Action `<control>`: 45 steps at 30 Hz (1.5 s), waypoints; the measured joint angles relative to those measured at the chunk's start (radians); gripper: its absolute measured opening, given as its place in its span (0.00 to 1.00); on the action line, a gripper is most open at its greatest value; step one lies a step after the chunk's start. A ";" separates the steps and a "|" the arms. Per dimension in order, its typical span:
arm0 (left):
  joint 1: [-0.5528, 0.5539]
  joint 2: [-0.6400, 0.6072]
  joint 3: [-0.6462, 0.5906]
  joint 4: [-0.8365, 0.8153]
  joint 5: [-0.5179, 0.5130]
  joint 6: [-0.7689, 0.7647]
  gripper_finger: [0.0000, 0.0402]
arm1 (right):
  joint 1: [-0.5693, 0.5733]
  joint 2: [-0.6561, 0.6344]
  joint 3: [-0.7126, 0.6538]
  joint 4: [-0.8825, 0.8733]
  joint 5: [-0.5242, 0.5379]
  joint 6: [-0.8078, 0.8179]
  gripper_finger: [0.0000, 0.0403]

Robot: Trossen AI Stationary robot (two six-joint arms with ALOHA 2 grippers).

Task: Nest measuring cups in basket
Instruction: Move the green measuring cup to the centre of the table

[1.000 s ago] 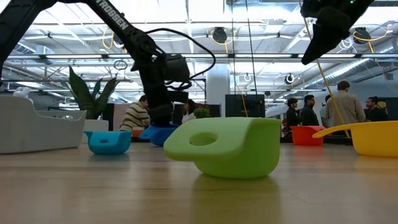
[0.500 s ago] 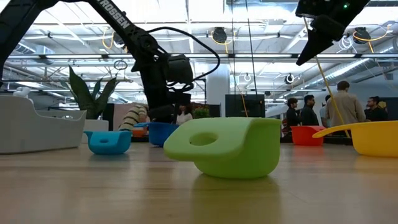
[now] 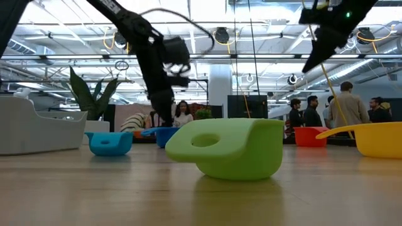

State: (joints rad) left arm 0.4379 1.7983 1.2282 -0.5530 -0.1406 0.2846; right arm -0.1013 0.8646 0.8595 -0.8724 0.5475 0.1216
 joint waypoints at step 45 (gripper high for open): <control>-0.596 -0.402 -0.006 -0.398 -0.234 -0.546 0.47 | -0.495 0.124 -0.068 0.222 -0.348 -0.134 0.49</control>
State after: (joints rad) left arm -0.1583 1.3968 1.2219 -0.9510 -0.3744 -0.2615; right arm -0.5961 0.9884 0.7910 -0.6500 0.1998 -0.0124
